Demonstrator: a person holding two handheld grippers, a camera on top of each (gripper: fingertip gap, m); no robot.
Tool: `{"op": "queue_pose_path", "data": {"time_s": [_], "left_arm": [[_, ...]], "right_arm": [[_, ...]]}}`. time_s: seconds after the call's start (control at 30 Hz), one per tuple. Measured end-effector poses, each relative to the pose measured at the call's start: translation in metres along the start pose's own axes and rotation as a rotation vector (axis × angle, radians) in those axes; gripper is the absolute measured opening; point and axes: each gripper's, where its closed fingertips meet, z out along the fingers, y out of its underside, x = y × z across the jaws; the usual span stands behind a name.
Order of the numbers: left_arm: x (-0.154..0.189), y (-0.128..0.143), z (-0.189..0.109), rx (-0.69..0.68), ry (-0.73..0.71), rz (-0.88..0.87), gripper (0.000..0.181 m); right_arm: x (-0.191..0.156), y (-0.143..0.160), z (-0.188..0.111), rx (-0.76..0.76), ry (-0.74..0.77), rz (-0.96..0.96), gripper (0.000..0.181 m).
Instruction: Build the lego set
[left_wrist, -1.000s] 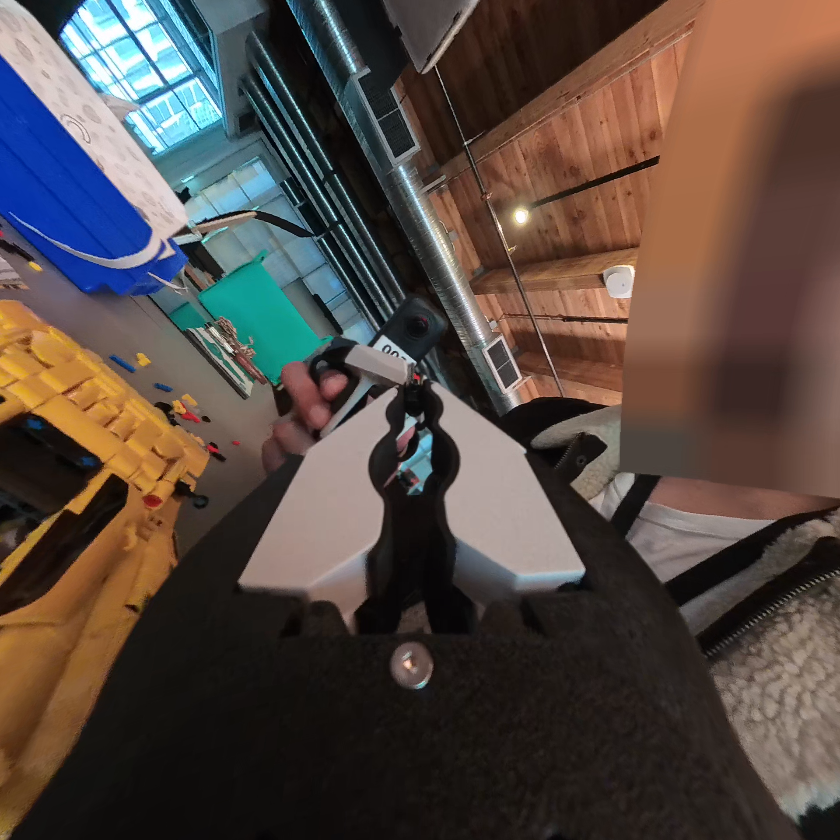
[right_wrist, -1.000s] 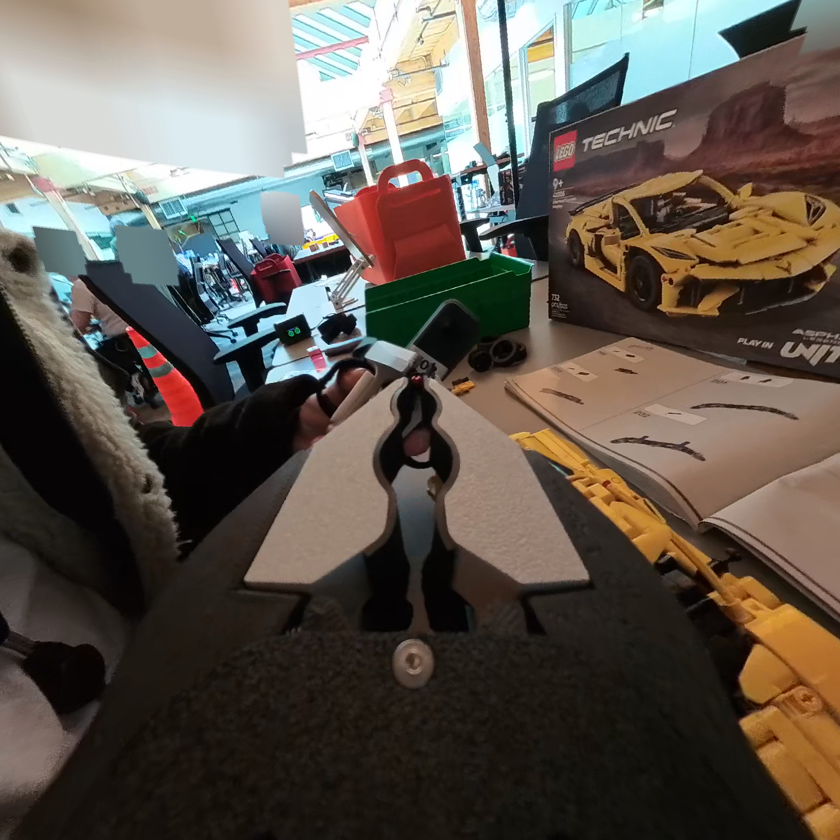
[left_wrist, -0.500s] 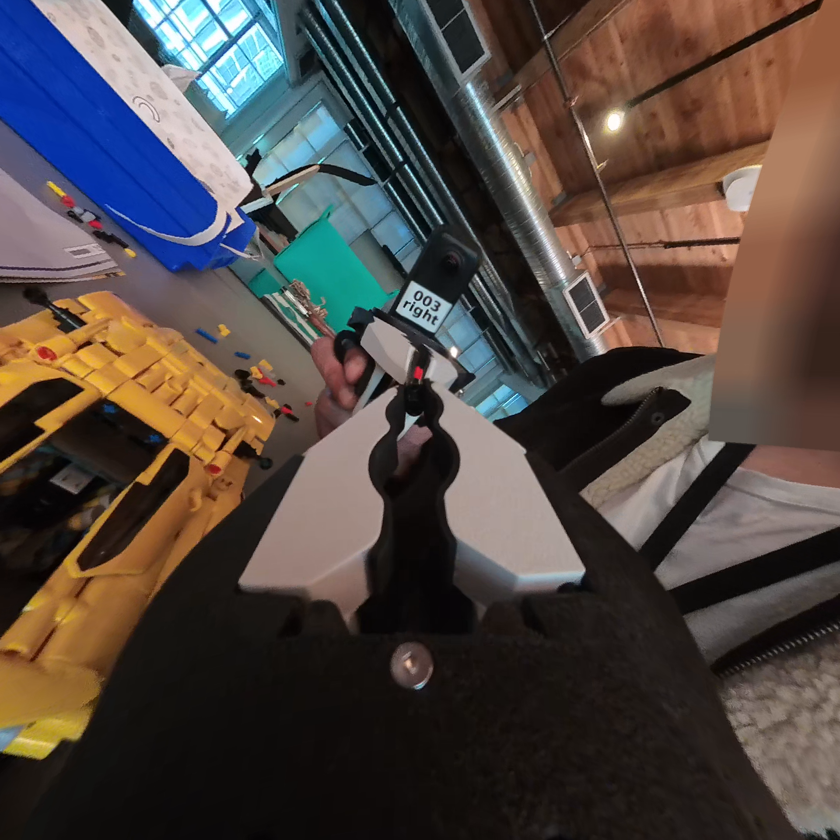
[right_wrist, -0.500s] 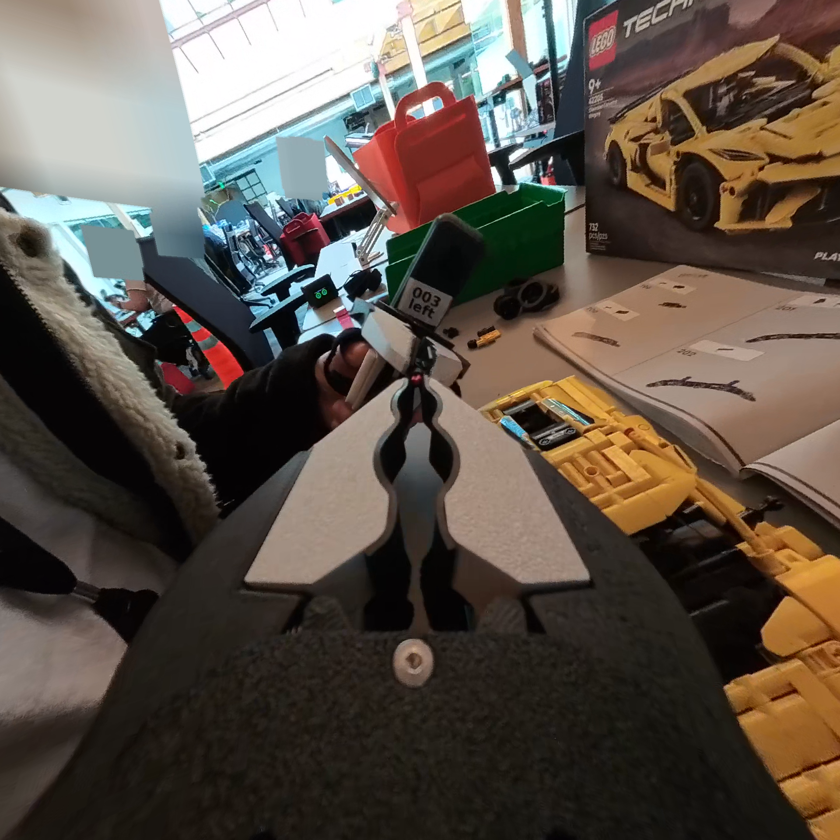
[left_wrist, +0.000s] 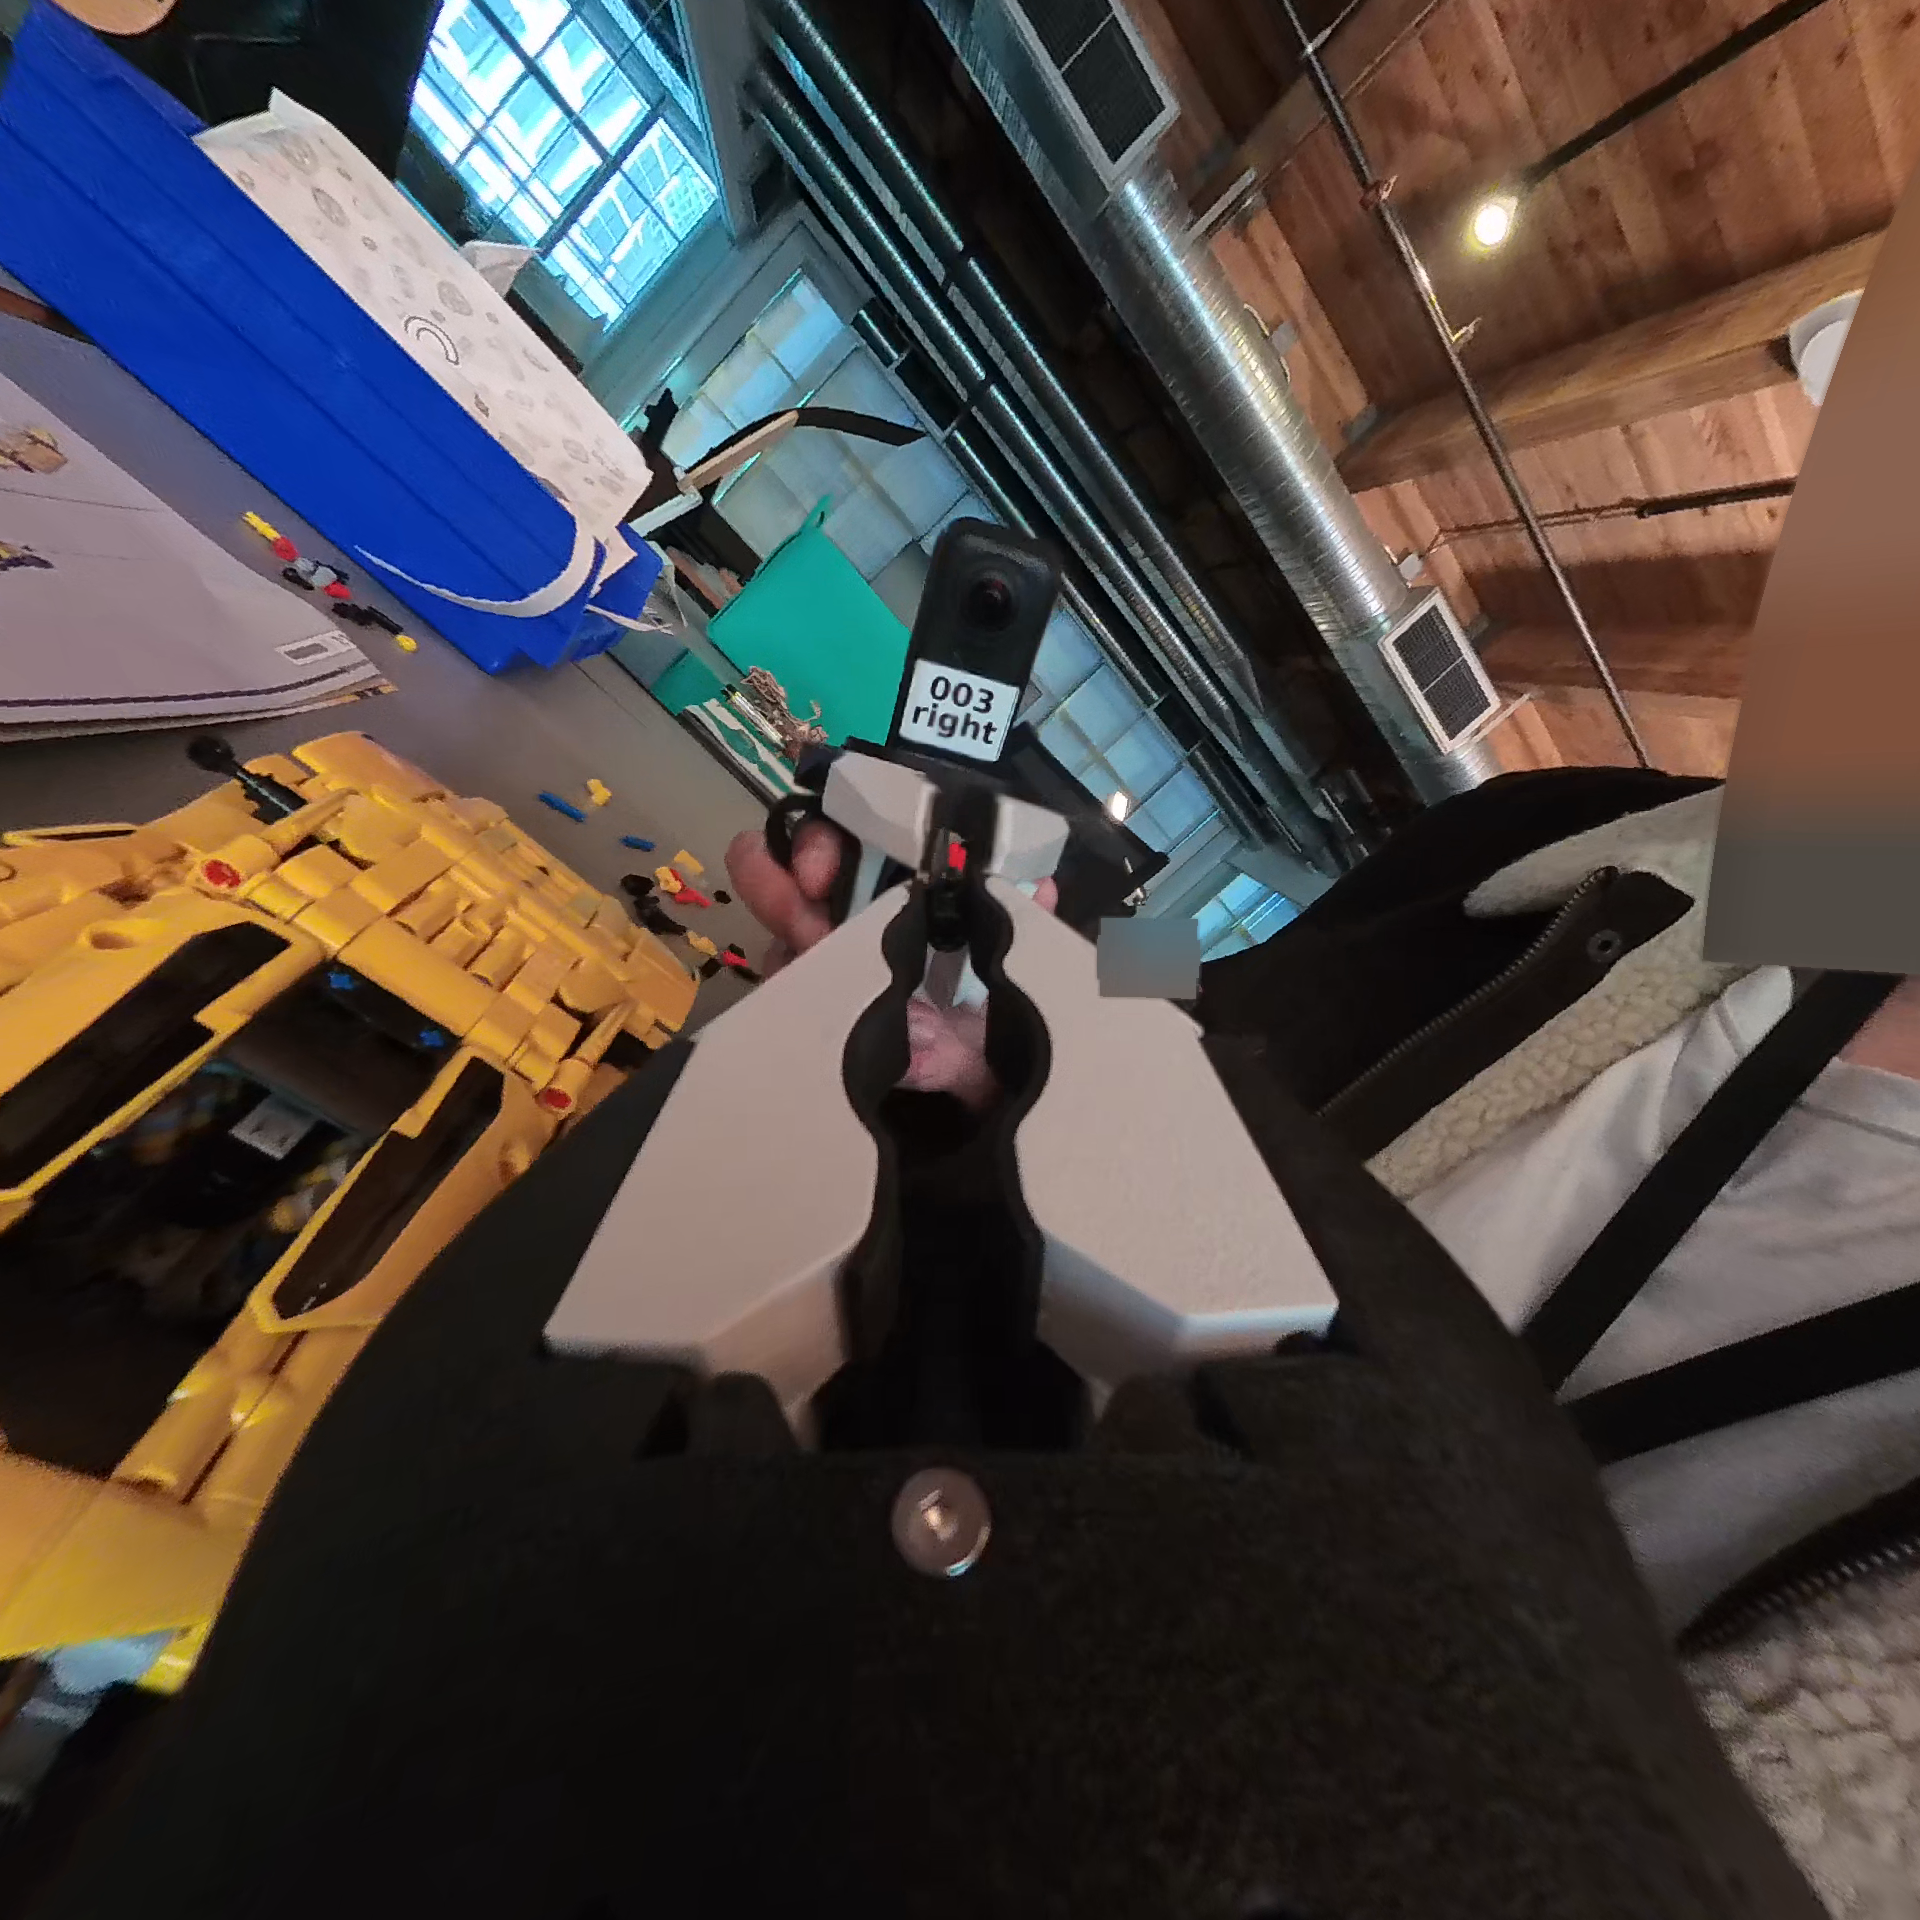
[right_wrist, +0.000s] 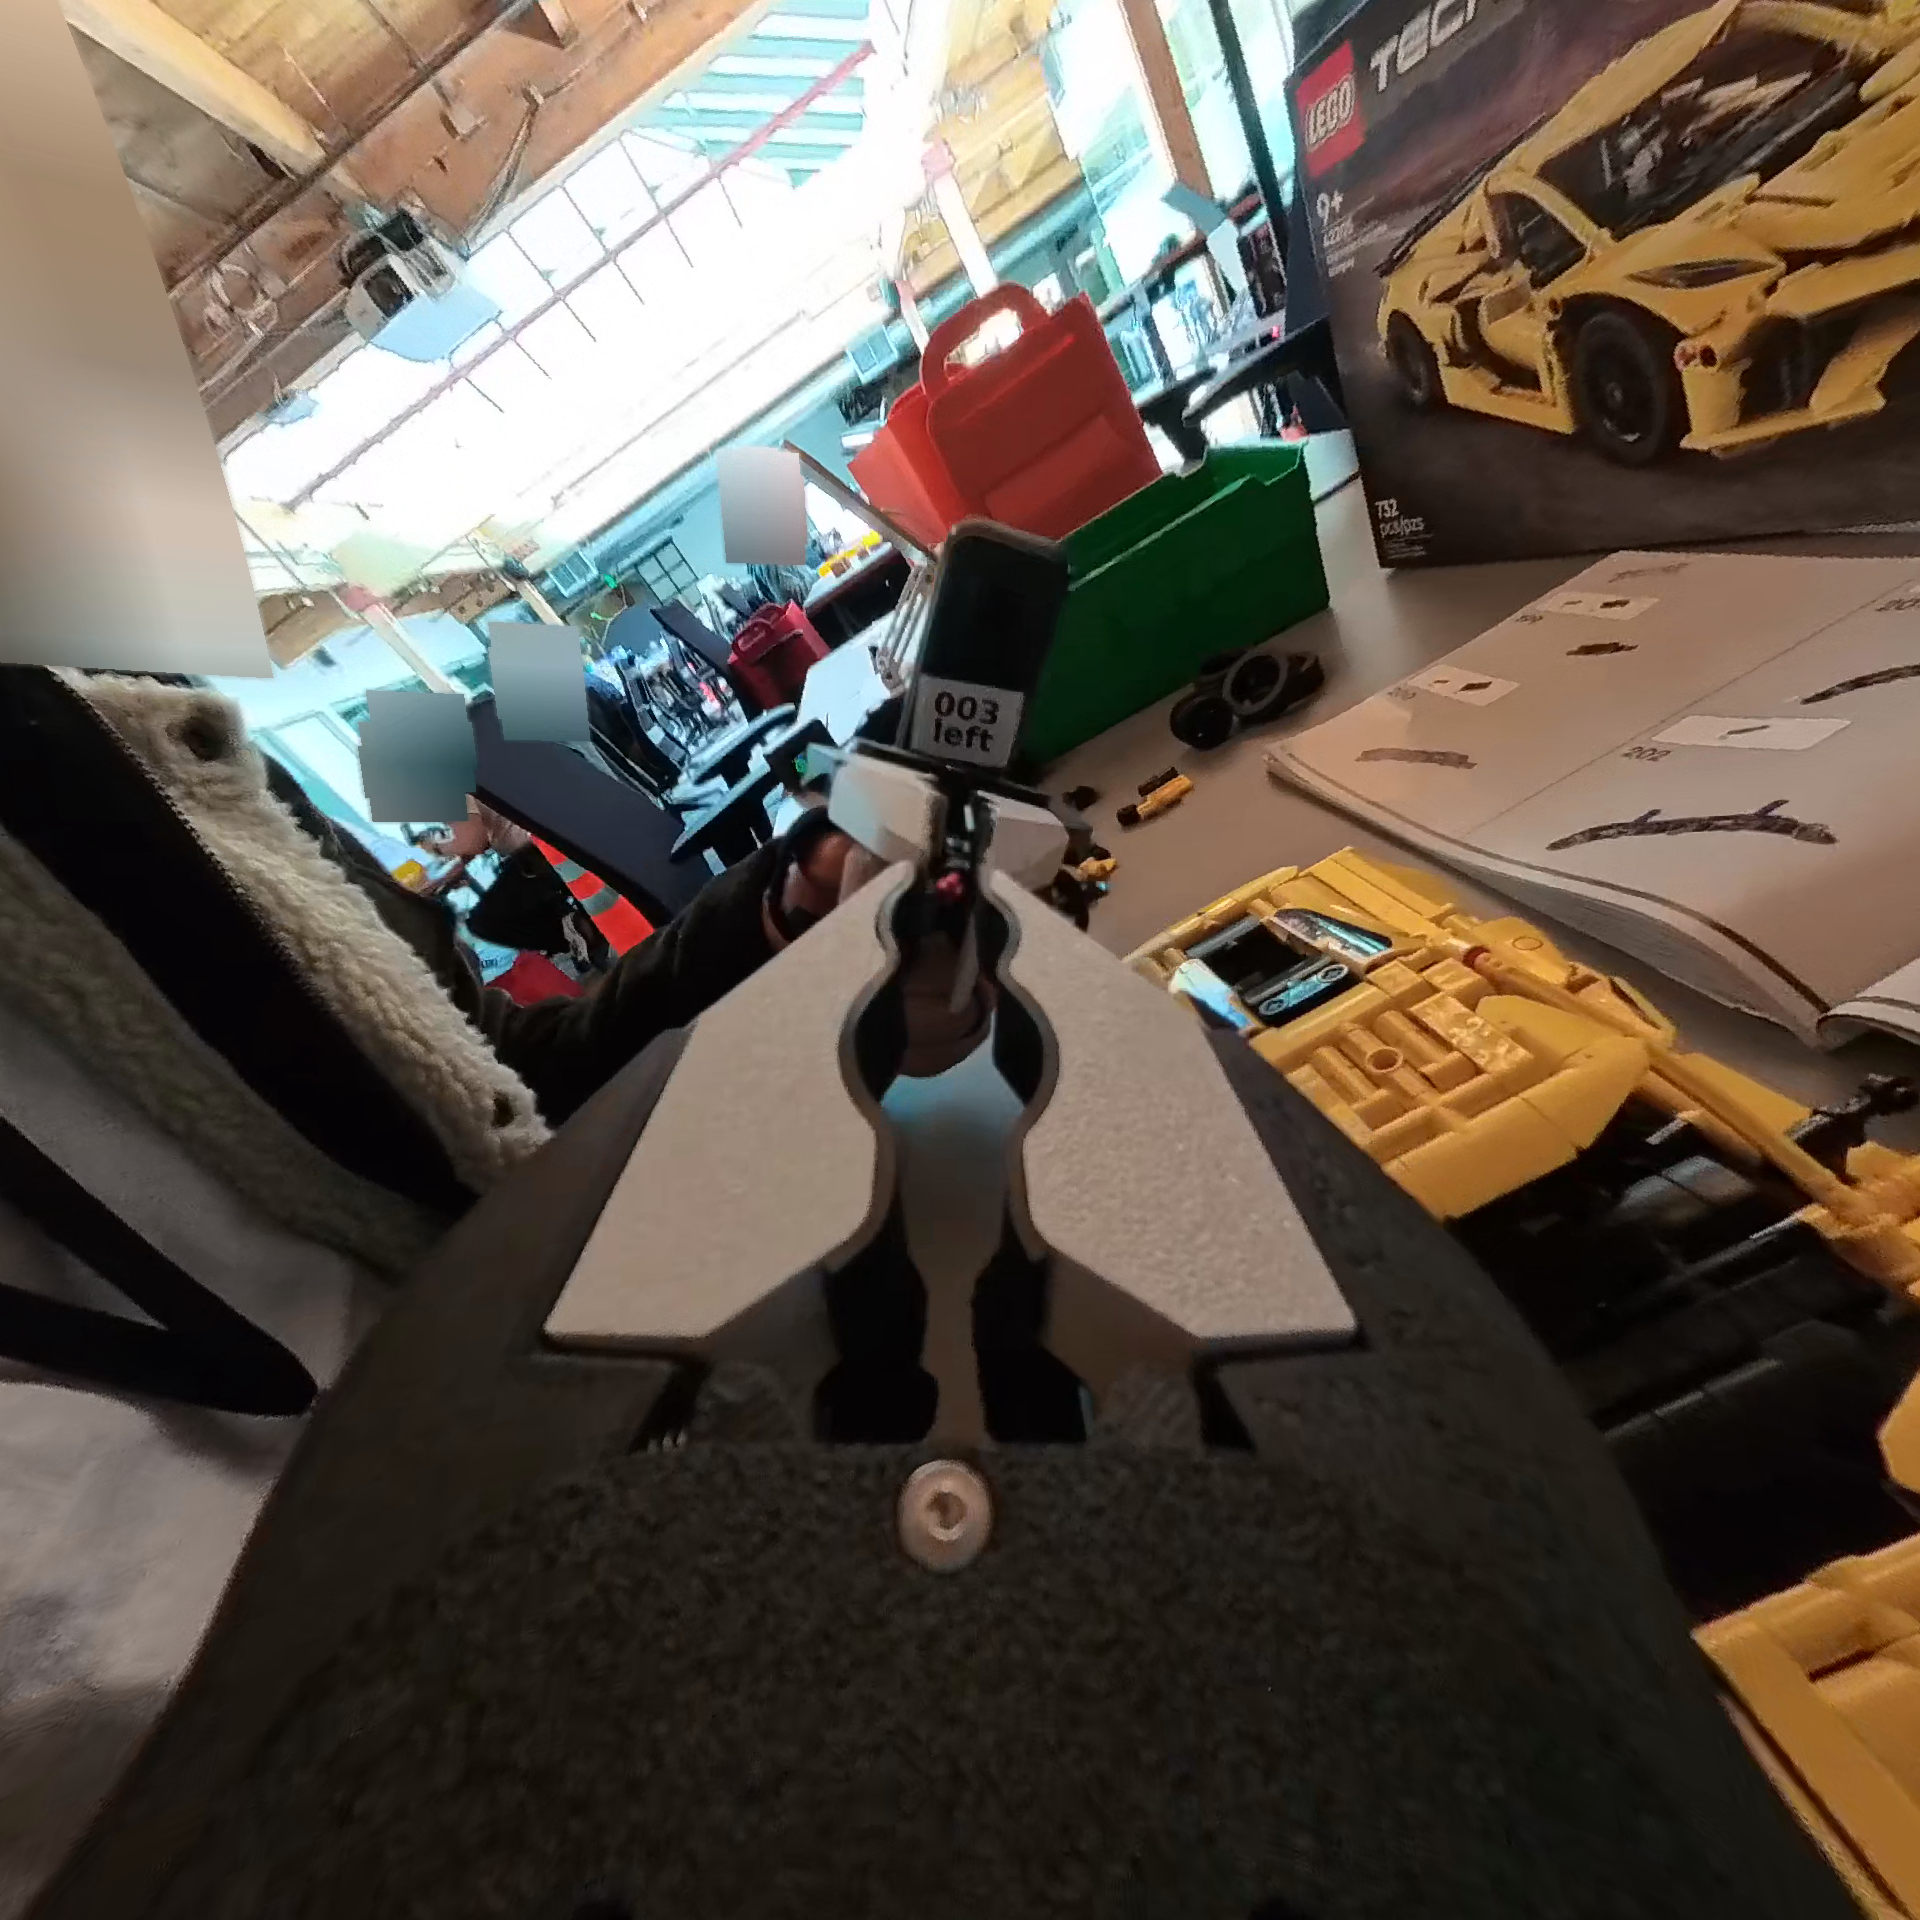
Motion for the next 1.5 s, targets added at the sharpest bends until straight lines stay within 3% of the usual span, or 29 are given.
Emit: {"op": "queue_pose_path", "data": {"time_s": [0.5, 0.9, 1.17, 1.5], "left_arm": [[0.011, -0.006, 0.004, 0.114, 0.148, -0.142, 0.007], [-0.006, -0.001, 0.003, 0.044, -0.035, -0.021, 0.007], [-0.002, -0.004, 0.0, -0.001, -0.081, 0.125, 0.007], [-0.002, 0.003, 0.004, -0.03, -0.073, 0.122, 0.007]], "right_arm": [[-0.008, -0.006, -0.001, 0.109, -0.019, -0.058, 0.004], [0.007, 0.004, -0.001, 0.075, 0.025, -0.018, 0.003], [0.006, 0.001, -0.008, 0.077, -0.03, 0.058, 0.005], [0.003, 0.002, -0.005, 0.071, -0.054, 0.075, 0.006]]}}
